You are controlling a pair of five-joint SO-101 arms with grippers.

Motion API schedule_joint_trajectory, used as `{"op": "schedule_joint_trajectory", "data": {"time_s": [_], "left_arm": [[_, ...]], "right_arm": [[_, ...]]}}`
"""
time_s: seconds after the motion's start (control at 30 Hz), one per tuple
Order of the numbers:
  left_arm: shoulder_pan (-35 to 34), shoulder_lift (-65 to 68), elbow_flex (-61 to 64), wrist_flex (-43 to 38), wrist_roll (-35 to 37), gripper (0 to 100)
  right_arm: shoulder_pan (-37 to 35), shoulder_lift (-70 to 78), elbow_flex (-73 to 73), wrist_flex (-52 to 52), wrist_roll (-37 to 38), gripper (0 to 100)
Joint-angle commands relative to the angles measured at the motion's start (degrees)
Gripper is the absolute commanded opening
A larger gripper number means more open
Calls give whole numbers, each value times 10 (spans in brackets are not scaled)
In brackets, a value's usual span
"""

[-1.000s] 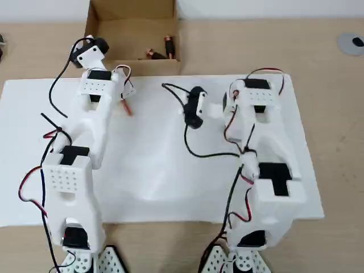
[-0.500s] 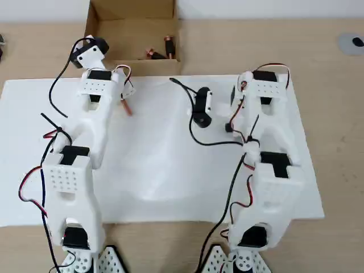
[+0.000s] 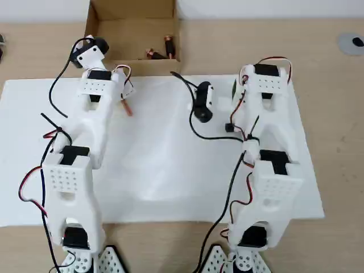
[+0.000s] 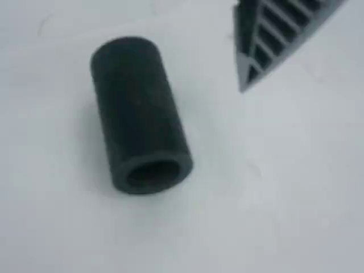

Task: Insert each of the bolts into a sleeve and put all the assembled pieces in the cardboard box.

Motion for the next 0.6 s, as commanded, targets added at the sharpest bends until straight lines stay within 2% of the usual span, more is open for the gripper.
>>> {"op": "schedule_joint_trajectory", "data": {"time_s": [0.0, 0.27, 0.57], "left_arm": [[-6, -7, -14, 11, 4, 12], [-6, -7, -14, 11, 4, 12], [-6, -7, -14, 11, 4, 12]], "right_arm": [[-21, -3, 1, -1, 5, 348], [-44, 12, 8, -2, 5, 348], [-15, 36, -6, 0, 5, 348]]}}
